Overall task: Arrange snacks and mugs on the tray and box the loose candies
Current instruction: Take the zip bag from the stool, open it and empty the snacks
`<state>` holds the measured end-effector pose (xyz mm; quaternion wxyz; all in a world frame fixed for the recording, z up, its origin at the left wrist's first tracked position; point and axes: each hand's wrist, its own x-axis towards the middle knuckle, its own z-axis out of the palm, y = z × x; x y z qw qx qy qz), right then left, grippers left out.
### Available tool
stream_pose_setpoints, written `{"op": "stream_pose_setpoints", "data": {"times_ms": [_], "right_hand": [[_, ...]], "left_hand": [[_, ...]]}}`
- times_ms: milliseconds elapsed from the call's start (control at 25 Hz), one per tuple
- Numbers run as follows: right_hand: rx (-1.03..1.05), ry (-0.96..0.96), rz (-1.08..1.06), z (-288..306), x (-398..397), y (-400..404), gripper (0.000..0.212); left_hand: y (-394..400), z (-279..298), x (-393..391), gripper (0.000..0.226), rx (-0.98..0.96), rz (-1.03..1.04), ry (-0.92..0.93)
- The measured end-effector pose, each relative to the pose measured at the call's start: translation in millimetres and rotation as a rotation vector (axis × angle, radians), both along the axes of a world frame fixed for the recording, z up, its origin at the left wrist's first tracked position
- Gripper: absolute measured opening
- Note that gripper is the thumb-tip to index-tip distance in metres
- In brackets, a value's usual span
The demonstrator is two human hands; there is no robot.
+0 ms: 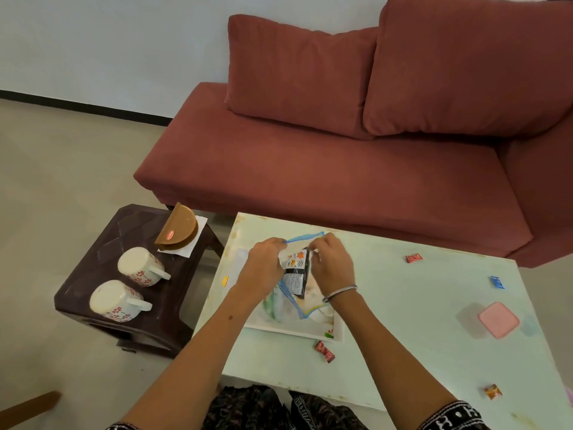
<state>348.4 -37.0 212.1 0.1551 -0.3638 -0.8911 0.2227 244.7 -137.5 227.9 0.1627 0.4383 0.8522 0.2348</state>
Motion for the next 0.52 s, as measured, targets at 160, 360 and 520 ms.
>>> {"op": "stream_pose_setpoints", "data": {"times_ms": [160, 360, 520], "right_hand": [[-0.058, -0.410, 0.253, -25, -15, -20, 0.030], [0.340, -0.706, 0.586, -47, -7, -25, 0.033], [0.425, -0.713, 0.663, -55, -2, -18, 0.024]], "left_hand": [[-11, -2, 1, 0.045, -0.040, 0.008, 0.000], [-26, 6, 1, 0.044, -0.087, -0.087, -0.013], [-28, 13, 2, 0.041, -0.058, -0.116, -0.023]]}}
